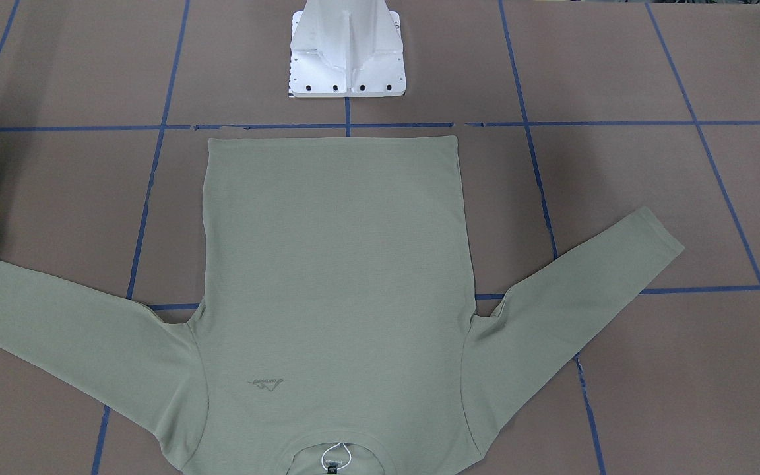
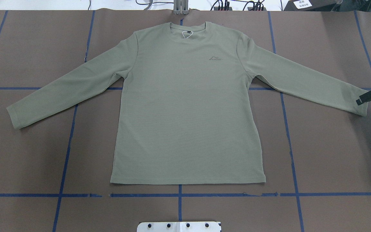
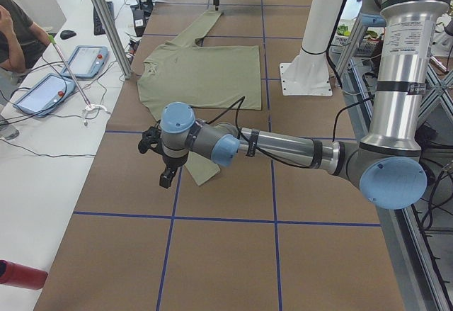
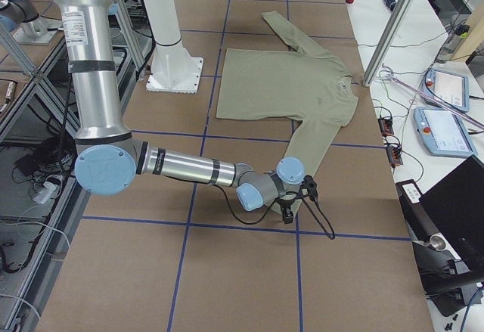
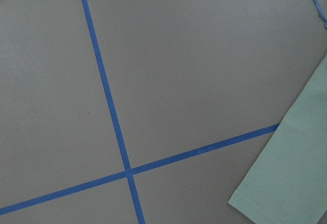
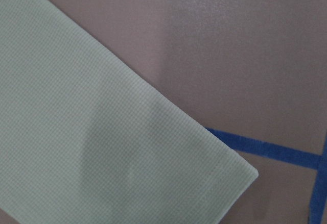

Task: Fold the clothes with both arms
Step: 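Move the right gripper to the nearest sleeve cuff and grasp it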

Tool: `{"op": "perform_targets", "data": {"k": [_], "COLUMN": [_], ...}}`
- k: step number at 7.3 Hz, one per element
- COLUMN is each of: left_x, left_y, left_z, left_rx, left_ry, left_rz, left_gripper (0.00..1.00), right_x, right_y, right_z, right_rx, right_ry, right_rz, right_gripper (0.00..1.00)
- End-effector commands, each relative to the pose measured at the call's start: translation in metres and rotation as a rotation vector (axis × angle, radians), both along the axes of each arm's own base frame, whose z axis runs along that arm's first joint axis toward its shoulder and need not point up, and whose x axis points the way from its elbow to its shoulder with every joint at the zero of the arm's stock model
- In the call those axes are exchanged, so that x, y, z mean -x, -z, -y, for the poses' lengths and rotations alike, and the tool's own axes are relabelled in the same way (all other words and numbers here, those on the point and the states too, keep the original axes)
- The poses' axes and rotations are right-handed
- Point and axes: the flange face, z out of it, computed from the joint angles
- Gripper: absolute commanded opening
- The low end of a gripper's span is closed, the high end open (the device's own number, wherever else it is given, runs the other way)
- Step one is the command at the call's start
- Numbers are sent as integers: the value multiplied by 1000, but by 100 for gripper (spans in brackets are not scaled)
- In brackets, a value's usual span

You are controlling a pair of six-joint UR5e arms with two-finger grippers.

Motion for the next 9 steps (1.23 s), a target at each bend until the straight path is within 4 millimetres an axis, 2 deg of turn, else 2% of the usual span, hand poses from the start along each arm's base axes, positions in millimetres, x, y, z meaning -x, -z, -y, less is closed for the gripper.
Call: {"op": "perform_targets", "data": {"k": [1,4,8,9], "left_x": [0,0,-1,-1], "left_y": [0,3,7,7], "left_z": [0,-1,1,1], "left_rx": [0,-4,-7,-7], "left_ry": [-1,-3,-4,-4], "left_rz": [-1,-8,-16,-16], "left_gripper": [100,100,100,100], "right_x": [1,1,2,3], "right_y": [-10,-11,-10,-7], "right_z": [-3,-3,-2,-1], "right_rx": [15,21,21,17], "right_ry": [5,5,5,6], "right_rz": [-9,-11,-9,-4], "right_gripper": [100,98,45,36]}}
